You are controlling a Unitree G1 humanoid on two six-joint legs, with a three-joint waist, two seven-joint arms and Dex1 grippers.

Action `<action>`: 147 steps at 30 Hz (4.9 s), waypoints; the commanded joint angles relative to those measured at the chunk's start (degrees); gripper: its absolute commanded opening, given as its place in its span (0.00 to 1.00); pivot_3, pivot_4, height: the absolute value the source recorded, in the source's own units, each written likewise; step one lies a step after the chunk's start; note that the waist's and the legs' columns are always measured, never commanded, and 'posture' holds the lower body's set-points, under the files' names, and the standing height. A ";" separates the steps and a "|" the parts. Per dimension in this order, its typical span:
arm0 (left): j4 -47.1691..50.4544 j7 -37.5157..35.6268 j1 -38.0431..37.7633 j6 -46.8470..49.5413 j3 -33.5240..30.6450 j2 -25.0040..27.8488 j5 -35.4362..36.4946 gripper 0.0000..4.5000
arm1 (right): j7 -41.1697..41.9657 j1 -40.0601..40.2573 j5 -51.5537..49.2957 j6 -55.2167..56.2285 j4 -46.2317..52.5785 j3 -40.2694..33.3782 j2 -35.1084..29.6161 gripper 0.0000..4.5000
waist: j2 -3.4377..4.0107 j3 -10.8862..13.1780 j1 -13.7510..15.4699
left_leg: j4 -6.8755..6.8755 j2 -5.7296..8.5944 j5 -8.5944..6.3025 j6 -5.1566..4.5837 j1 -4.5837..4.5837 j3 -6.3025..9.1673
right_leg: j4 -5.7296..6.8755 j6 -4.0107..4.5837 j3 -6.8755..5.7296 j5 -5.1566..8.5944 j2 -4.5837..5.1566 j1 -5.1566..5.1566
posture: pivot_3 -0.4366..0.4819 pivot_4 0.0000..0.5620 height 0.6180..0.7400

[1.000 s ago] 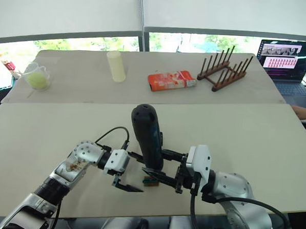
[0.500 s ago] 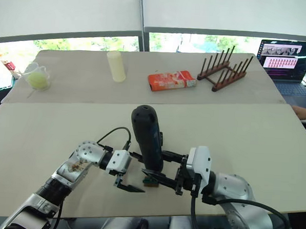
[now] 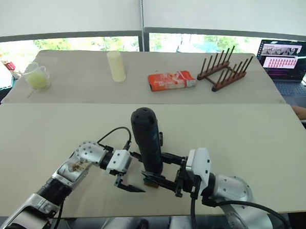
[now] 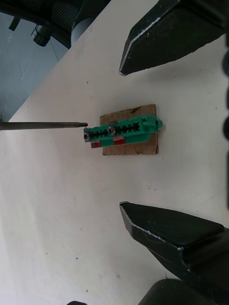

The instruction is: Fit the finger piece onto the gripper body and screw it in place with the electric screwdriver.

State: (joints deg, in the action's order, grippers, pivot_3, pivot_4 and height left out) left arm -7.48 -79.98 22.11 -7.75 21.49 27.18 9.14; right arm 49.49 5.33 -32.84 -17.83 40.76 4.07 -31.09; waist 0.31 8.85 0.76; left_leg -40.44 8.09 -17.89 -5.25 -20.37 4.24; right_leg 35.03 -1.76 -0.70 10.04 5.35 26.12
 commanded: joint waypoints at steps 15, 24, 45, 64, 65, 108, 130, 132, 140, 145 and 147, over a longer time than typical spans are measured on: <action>0.24 -0.39 0.61 -1.77 0.21 -0.44 0.55 1.00 | -1.99 -2.38 -2.80 1.13 3.78 -0.89 -0.42 0.42 | 0.00 0.00 0.05 | 0.00 0.00 0.00 0.00 0.00 0.00 | -0.01 0.00 -0.01 0.00 0.01 0.00 | 0.48 0.27 1.00; 0.07 -0.68 0.57 -2.54 0.46 -0.50 0.40 1.00 | -1.39 -1.23 -2.18 1.42 3.48 -0.81 -0.77 0.42 | 0.00 0.00 0.05 | 0.00 0.00 0.00 0.00 0.00 0.00 | -0.01 0.00 0.00 0.00 0.00 0.00 | 0.48 0.27 1.00; 0.72 -0.35 0.13 -2.15 0.48 -0.13 0.52 1.00 | -1.64 -0.88 -0.53 2.52 2.90 -0.15 -0.17 0.42 | 0.00 0.00 0.03 | 0.00 0.00 0.00 0.00 0.00 0.00 | 0.00 0.00 0.00 0.00 0.00 0.00 | 0.48 0.27 1.00; 0.31 -0.52 0.47 -2.16 0.30 0.18 0.73 1.00 | -1.31 -1.09 -0.23 2.69 2.17 -0.29 0.17 0.42 | 0.00 0.00 0.03 | 0.00 0.00 0.00 0.00 0.00 0.00 | 0.00 0.00 0.00 0.00 0.00 0.00 | 0.48 0.27 1.00; 0.25 -0.54 0.50 -2.18 0.28 0.17 0.73 1.00 | -1.30 -1.15 -0.22 2.67 2.13 -0.27 0.17 0.42 | 0.00 0.00 0.03 | 0.00 0.00 0.00 0.00 0.00 0.00 | 0.00 0.00 0.00 0.00 0.00 0.00 | 0.48 0.27 1.00; -0.10 -0.23 1.09 -2.42 0.38 -0.27 0.51 1.00 | -0.79 -1.57 -1.18 2.17 3.09 -0.32 -0.68 0.42 | -0.01 -0.01 0.04 | 0.00 0.00 0.00 -0.01 0.00 0.00 | 0.00 0.00 0.00 0.00 0.00 0.00 | 0.48 0.27 1.00; -0.04 -0.11 1.09 -2.38 0.41 -0.43 0.51 1.00 | -1.29 -2.18 -1.38 1.69 3.30 -0.03 -0.46 0.42 | -0.01 -0.01 0.04 | 0.00 0.00 0.00 -0.01 0.00 0.00 | 0.00 0.00 0.00 0.00 0.00 0.00 | 0.48 0.27 1.00; 0.08 -0.08 1.04 -2.32 0.42 -0.42 0.51 1.00 | -1.31 -2.14 -1.29 1.68 3.18 0.07 -0.43 0.42 | -0.01 -0.01 0.04 | 0.00 0.00 0.00 -0.01 0.00 0.00 | 0.00 0.00 0.00 0.00 0.00 0.00 | 0.48 0.27 1.00; -0.08 -0.07 1.12 -2.38 0.39 -0.36 0.45 1.00 | -1.55 -1.77 -1.37 1.43 3.61 0.24 -0.46 0.42 | -0.01 -0.01 0.04 | 0.00 0.00 0.00 -0.01 0.00 0.00 | 0.00 0.00 0.00 0.00 0.00 0.00 | 0.48 0.27 1.00; -0.46 -0.14 1.33 -2.54 0.34 -0.41 0.44 1.00 | -2.09 -2.04 -1.35 1.15 4.01 0.73 -0.40 0.42 | -0.01 -0.01 0.03 | 0.00 0.00 0.00 0.00 0.00 0.00 | 0.00 0.00 0.00 0.00 0.00 0.00 | 0.48 0.27 1.00; -0.59 -0.17 1.41 -2.61 0.35 -0.45 0.45 1.00 | -2.40 -2.20 -1.37 1.04 4.15 1.03 -0.40 0.42 | -0.01 -0.01 0.03 | 0.00 0.00 0.00 -0.01 0.00 0.00 | 0.00 0.00 0.00 0.00 0.00 0.00 | 0.48 0.27 1.00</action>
State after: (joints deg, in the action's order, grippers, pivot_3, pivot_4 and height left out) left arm -8.46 -80.16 22.67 -9.69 21.99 26.85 9.11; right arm 47.31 3.71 -32.76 -17.78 41.58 5.56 -31.92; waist 0.30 8.84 0.79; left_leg -40.45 8.09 -17.89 -5.26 -20.37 4.24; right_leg 35.03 -1.76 -0.71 10.04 5.35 26.12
